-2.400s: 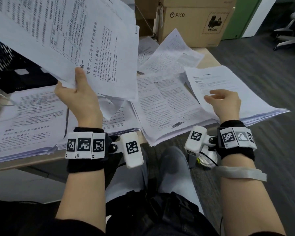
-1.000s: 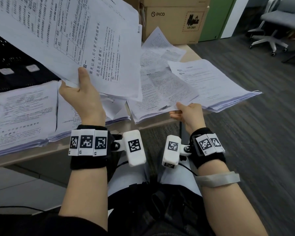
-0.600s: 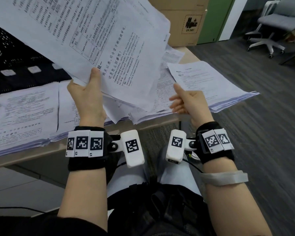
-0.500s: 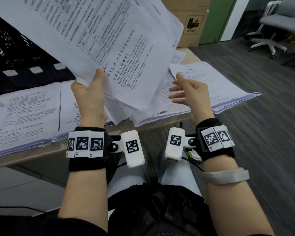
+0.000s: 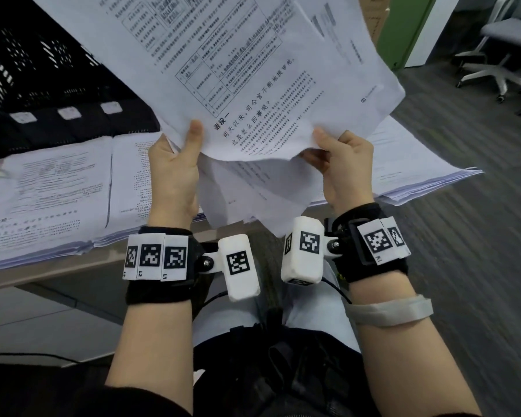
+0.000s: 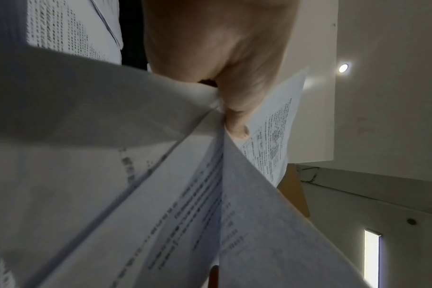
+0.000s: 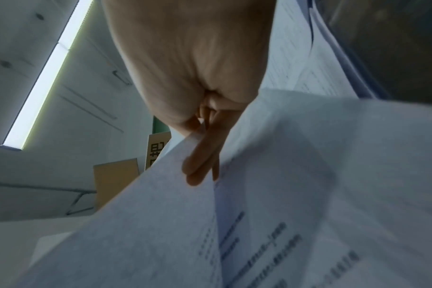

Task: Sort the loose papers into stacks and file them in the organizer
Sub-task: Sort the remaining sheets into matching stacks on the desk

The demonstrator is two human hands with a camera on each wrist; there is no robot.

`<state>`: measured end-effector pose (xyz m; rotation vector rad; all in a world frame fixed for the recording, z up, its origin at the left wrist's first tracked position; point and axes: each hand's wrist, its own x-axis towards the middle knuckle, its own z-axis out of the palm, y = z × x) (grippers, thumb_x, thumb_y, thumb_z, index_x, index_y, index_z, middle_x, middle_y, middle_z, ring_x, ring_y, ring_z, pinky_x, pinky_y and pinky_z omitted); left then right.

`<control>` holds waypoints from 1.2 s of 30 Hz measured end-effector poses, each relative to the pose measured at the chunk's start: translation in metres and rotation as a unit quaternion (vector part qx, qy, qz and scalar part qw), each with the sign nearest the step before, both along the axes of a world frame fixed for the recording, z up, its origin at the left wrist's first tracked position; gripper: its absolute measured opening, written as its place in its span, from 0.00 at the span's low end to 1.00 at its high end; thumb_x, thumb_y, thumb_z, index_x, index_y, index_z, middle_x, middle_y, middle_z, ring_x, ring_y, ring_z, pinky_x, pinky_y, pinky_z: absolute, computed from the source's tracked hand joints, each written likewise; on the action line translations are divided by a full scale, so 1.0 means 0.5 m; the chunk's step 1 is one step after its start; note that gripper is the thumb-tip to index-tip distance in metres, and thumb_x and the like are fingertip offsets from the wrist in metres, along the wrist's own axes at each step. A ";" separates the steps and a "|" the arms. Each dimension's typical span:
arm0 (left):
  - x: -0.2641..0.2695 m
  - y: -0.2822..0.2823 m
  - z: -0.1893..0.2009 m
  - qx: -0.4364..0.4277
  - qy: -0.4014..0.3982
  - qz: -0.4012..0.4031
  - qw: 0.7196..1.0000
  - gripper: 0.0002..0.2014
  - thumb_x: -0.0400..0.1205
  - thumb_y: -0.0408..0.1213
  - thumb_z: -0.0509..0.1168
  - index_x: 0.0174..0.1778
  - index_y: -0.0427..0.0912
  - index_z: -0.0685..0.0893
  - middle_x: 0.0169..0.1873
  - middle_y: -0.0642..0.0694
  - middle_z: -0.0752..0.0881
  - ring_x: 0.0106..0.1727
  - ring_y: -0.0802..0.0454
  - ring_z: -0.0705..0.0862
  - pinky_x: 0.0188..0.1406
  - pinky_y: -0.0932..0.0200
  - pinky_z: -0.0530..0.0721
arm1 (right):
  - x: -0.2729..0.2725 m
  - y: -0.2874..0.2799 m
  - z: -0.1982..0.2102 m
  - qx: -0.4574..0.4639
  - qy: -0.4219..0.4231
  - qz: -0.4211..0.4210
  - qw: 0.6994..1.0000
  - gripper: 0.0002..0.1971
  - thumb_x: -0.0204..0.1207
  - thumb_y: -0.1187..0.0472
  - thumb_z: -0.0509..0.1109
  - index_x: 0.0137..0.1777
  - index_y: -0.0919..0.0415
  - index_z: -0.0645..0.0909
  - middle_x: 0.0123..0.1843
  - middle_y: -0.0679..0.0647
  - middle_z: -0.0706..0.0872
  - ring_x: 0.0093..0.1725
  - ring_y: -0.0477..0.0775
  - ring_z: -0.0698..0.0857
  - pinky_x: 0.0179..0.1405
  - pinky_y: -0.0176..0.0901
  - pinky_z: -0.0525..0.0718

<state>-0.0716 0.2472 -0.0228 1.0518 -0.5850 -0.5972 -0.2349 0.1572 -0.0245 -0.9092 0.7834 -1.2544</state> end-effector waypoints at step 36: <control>0.049 0.010 -0.021 -0.044 0.087 0.091 0.991 0.09 0.81 0.26 0.65 0.53 0.43 0.81 0.50 0.47 0.88 0.54 0.52 0.87 0.62 0.51 0.85 | 0.041 -0.006 -0.040 0.152 -0.015 0.080 0.985 0.03 0.73 0.73 0.69 0.43 0.67 0.83 0.42 0.57 0.86 0.42 0.56 0.83 0.44 0.43 0.82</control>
